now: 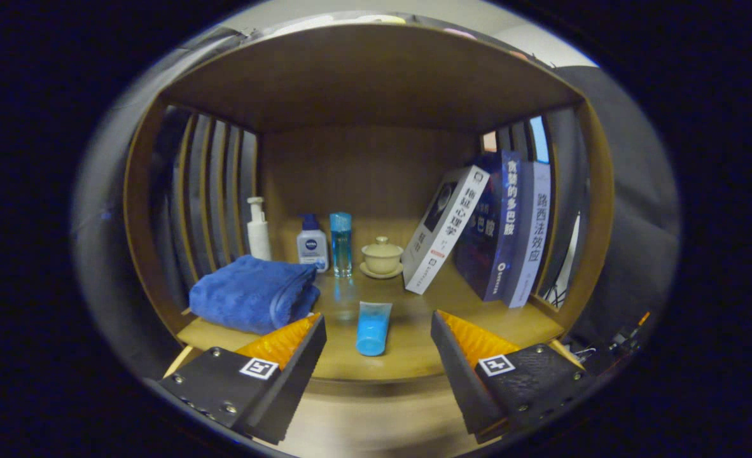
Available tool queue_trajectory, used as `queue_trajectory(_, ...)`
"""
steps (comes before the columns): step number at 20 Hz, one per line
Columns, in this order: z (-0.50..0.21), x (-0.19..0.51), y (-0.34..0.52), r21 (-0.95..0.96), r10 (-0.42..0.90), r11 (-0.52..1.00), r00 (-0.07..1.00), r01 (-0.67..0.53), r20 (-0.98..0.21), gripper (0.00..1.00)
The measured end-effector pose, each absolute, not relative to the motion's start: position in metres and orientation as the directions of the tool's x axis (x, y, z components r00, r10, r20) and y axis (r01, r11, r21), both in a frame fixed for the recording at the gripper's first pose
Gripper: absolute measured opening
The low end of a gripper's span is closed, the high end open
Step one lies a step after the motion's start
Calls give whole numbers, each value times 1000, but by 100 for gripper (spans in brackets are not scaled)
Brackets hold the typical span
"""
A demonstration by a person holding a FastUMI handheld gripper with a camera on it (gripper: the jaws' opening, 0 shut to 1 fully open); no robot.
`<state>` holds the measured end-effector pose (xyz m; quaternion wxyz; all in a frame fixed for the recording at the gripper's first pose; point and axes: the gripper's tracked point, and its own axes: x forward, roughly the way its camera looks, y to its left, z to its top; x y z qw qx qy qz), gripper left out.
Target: Pull open the drawer, take out the items inside it, and place them on the countertop above the cabinet.
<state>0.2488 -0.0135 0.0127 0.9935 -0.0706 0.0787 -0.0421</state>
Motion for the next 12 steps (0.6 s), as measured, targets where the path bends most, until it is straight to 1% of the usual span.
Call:
queue_trajectory(4,49,197,-11,-192,-89,979,992,71,-86,99)
queue_trajectory(8,78,143,-21,-209,-107,973,994,100,-25,98)
queue_trajectory(12,93,92,-28,-185,-126,974,991,131,40,98)
